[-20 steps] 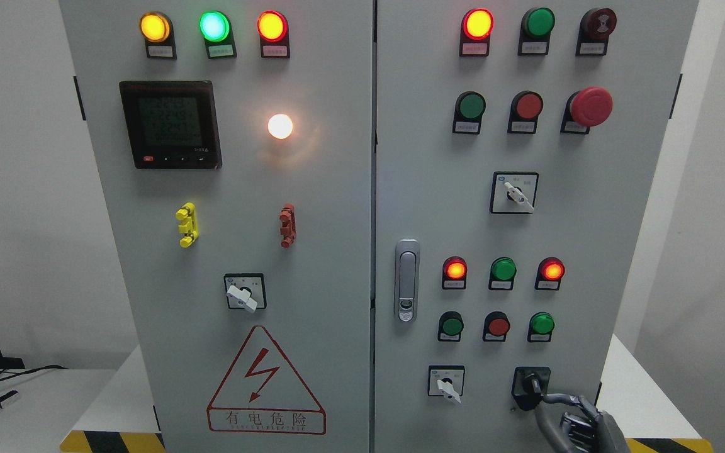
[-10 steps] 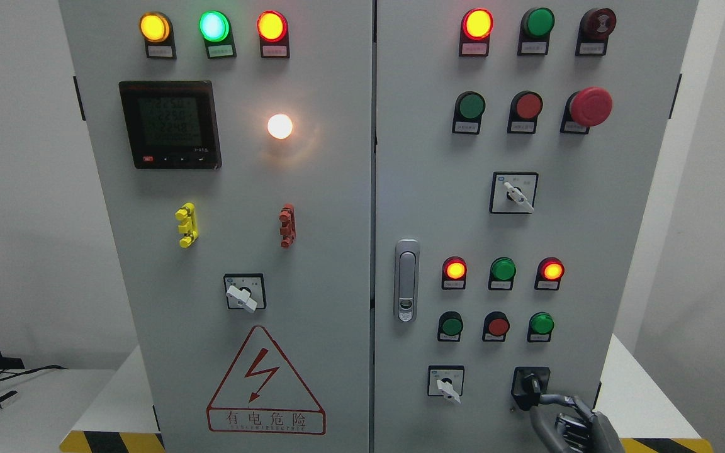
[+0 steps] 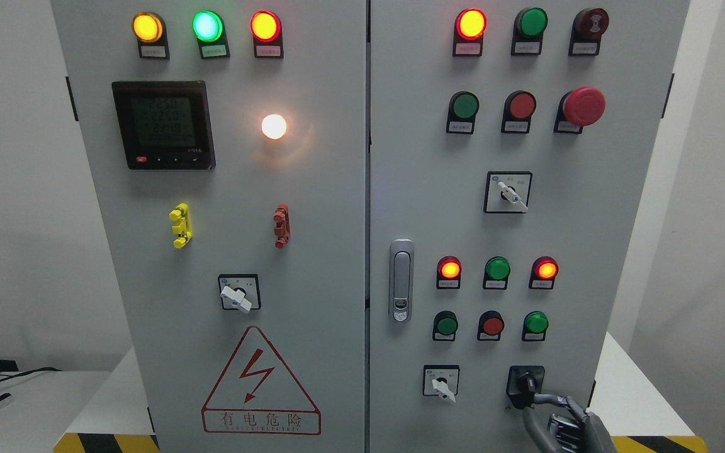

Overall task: Trip black knob to open circuit
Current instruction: 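Close the right hand's fingers around the black rotary knob, then twist the black knob with the right hand to switch it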

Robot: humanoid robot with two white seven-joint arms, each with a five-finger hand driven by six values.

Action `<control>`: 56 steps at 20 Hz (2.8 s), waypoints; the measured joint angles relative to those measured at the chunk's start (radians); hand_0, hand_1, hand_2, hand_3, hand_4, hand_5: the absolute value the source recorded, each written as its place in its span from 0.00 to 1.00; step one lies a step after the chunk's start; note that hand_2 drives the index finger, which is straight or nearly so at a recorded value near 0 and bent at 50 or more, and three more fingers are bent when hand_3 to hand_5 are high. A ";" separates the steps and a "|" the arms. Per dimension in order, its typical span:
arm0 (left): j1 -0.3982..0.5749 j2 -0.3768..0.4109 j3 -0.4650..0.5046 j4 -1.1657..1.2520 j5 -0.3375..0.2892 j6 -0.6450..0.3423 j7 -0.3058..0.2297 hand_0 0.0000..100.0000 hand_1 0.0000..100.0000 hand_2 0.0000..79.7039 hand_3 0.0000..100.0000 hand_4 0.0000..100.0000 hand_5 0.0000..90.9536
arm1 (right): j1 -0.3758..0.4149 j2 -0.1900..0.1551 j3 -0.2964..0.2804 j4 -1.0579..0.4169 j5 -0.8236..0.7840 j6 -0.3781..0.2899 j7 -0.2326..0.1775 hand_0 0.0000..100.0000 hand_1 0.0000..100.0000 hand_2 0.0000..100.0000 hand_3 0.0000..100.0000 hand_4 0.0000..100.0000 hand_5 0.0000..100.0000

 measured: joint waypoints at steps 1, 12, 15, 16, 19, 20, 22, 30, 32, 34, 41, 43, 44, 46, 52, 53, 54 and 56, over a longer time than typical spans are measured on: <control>0.000 0.000 0.000 0.000 0.000 0.000 0.000 0.12 0.39 0.00 0.00 0.00 0.00 | 0.000 0.000 0.003 0.000 0.000 0.000 -0.001 0.33 0.66 0.42 1.00 1.00 0.96; 0.000 0.000 0.000 0.000 0.000 0.000 0.000 0.12 0.39 0.00 0.00 0.00 0.00 | -0.006 0.006 0.022 0.010 -0.002 0.000 -0.013 0.33 0.66 0.42 1.00 1.00 0.96; 0.000 0.000 0.000 0.000 0.000 0.000 0.000 0.12 0.39 0.00 0.00 0.00 0.00 | -0.008 0.007 0.025 0.013 -0.003 0.000 -0.015 0.34 0.66 0.42 1.00 1.00 0.96; 0.000 0.000 0.000 0.000 0.000 0.000 0.000 0.12 0.39 0.00 0.00 0.00 0.00 | -0.009 0.008 0.026 0.014 -0.004 0.002 -0.015 0.34 0.66 0.42 1.00 1.00 0.96; 0.000 0.000 0.000 0.000 0.000 0.000 0.000 0.12 0.39 0.00 0.00 0.00 0.00 | -0.013 0.009 0.027 0.017 -0.004 0.003 -0.016 0.34 0.66 0.42 1.00 1.00 0.96; 0.000 0.000 0.000 0.000 0.000 0.000 0.000 0.12 0.39 0.00 0.00 0.00 0.00 | -0.014 0.009 0.028 0.018 -0.005 0.003 -0.017 0.34 0.66 0.42 1.00 1.00 0.96; 0.000 0.000 0.000 0.000 0.000 0.000 0.000 0.12 0.39 0.00 0.00 0.00 0.00 | -0.016 0.010 0.029 0.019 -0.005 0.003 -0.018 0.34 0.66 0.42 1.00 1.00 0.96; 0.000 0.000 0.000 0.000 0.000 0.000 0.000 0.12 0.39 0.00 0.00 0.00 0.00 | -0.019 0.011 0.031 0.020 -0.006 0.004 -0.018 0.35 0.66 0.42 1.00 1.00 0.96; 0.000 0.000 0.000 0.000 0.000 0.000 0.000 0.12 0.39 0.00 0.00 0.00 0.00 | -0.019 0.011 0.031 0.020 -0.006 0.004 -0.019 0.35 0.66 0.42 1.00 1.00 0.96; 0.000 0.000 0.000 0.000 0.000 0.000 0.000 0.12 0.39 0.00 0.00 0.00 0.00 | -0.019 0.011 0.031 0.020 -0.007 0.004 -0.019 0.35 0.66 0.42 1.00 1.00 0.96; 0.000 0.000 0.000 0.000 0.000 0.000 0.000 0.12 0.39 0.00 0.00 0.00 0.00 | -0.020 0.011 0.032 0.018 -0.007 0.004 -0.020 0.35 0.66 0.42 1.00 1.00 0.96; 0.000 0.000 0.000 0.000 0.000 0.000 0.000 0.12 0.39 0.00 0.00 0.00 0.00 | -0.019 0.011 0.032 0.017 -0.007 0.004 -0.020 0.35 0.66 0.42 1.00 1.00 0.96; 0.000 0.000 0.000 0.000 0.000 0.000 0.000 0.12 0.39 0.00 0.00 0.00 0.00 | -0.019 0.011 0.032 0.017 -0.007 0.004 -0.021 0.35 0.66 0.42 1.00 1.00 0.96; 0.000 0.000 0.000 0.000 0.000 0.000 0.000 0.12 0.39 0.00 0.00 0.00 0.00 | -0.019 0.011 0.032 0.017 -0.007 0.004 -0.022 0.35 0.66 0.42 1.00 1.00 0.96; 0.000 0.000 0.000 0.000 0.000 0.000 0.000 0.12 0.39 0.00 0.00 0.00 0.00 | -0.019 0.010 0.032 0.017 -0.007 0.002 -0.021 0.35 0.66 0.42 1.00 1.00 0.96; 0.000 0.000 0.000 0.000 0.000 0.000 0.000 0.12 0.39 0.00 0.00 0.00 0.00 | -0.019 0.010 0.033 0.017 -0.007 0.002 -0.020 0.35 0.66 0.42 1.00 1.00 0.96; 0.000 0.000 0.000 0.000 0.000 0.000 0.000 0.12 0.39 0.00 0.00 0.00 0.00 | -0.019 0.010 0.033 0.017 -0.007 0.002 -0.019 0.35 0.66 0.42 1.00 1.00 0.96; 0.000 0.000 0.000 0.000 0.000 0.000 0.000 0.12 0.39 0.00 0.00 0.00 0.00 | -0.018 0.008 0.033 0.017 -0.006 0.002 -0.017 0.35 0.66 0.42 1.00 1.00 0.96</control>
